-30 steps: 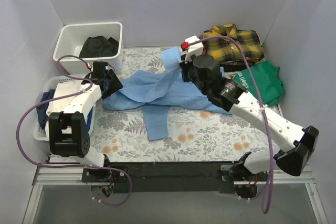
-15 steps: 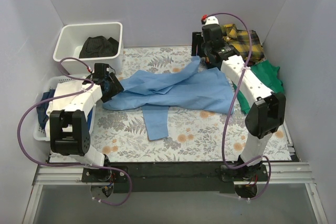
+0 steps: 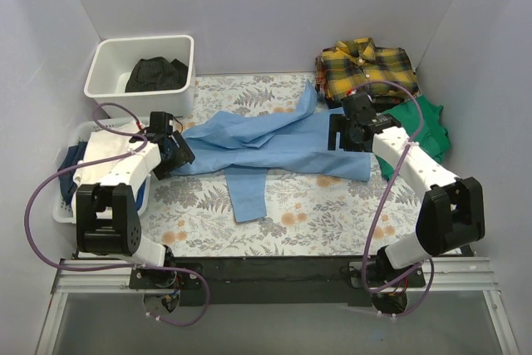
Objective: Fold and stack the long sleeve shirts
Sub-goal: Flatten the shirt out
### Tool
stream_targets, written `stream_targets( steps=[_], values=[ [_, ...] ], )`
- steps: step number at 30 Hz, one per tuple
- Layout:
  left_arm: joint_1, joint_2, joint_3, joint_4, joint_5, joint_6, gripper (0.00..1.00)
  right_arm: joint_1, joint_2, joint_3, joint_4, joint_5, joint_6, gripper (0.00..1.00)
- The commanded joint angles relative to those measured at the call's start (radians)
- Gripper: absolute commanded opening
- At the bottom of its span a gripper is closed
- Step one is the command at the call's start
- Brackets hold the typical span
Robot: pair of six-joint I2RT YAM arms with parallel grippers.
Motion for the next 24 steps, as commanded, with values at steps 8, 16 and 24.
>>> stream_targets(
  steps=[8, 16, 24],
  values=[
    [0.011, 0.093, 0.011, 0.034, -0.048, -0.027, 0.72, -0.105, 0.020, -0.107, -0.048, -0.129, 0.098, 0.89],
    [0.022, 0.191, 0.074, 0.051, -0.059, -0.024, 0.65, -0.183, 0.095, -0.125, -0.041, -0.185, 0.093, 0.89],
    [0.023, 0.245, 0.088, 0.055, -0.056, -0.013, 0.55, -0.263, 0.103, -0.180, -0.049, -0.170, 0.112, 0.90]
  ],
)
